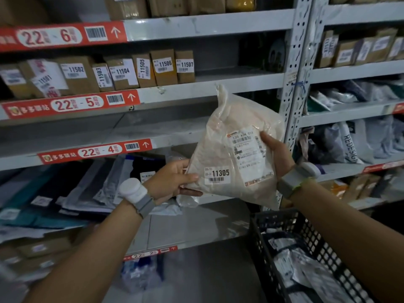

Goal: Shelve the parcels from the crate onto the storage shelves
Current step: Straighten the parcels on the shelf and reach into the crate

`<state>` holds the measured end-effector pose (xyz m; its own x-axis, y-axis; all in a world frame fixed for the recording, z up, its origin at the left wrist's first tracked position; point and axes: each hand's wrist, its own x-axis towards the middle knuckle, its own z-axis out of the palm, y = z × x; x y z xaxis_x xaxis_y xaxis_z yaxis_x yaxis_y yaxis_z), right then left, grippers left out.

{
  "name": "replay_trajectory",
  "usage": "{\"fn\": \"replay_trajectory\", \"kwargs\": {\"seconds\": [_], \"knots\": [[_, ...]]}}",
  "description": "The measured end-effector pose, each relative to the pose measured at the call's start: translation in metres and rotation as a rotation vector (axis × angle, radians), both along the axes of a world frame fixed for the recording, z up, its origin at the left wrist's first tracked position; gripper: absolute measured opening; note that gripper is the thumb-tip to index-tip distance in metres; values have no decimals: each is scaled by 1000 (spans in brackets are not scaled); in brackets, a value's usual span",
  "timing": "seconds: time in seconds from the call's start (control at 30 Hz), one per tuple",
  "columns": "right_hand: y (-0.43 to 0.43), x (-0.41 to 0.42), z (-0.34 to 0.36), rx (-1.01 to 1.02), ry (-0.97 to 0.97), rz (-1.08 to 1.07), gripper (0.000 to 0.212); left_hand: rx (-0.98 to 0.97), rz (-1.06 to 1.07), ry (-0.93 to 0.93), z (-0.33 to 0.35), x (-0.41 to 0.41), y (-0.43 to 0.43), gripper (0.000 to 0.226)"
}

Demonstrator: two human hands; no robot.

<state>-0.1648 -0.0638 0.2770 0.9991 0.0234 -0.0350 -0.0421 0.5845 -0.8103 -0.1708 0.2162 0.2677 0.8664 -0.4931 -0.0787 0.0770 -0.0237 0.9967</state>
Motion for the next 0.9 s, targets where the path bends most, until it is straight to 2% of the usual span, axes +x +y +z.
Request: {"fn": "replay_trajectory", "kwargs": {"seconds": [0.1,0.13,0.27,0.37,0.43,0.53,0.67,0.7,0.77,0.8,0.9], "knots": [[7,-3,-23,-65,113,17,35,-39,44,39,-24,4,0,44],[10,-8,-38,-86,172,47,37,8,69,38,-39,5,-4,42],[22,-28,-129,-214,487,202,30,490,85,-106,-127,8,-26,17],[23,-21,-187,-296,643,221,22,654,20,-12,-187,13,-32,25],[23,-5,-209,-352,701,234,22,680,43,52,-212,24,-30,24],[20,38,-220,-369,686,226,22,609,128,88,-222,52,-32,15],[2,126,-219,-416,605,121,59,552,194,31,-224,131,-45,27],[-1,145,-211,-462,580,57,57,541,217,4,-220,151,-50,36],[-3,170,-192,-544,535,-54,38,518,249,-34,-207,177,-59,51],[-6,191,-193,-522,533,-96,33,518,253,-15,-206,198,-67,53],[1,243,-196,-523,542,-83,50,608,268,43,-201,249,-74,58]]}}
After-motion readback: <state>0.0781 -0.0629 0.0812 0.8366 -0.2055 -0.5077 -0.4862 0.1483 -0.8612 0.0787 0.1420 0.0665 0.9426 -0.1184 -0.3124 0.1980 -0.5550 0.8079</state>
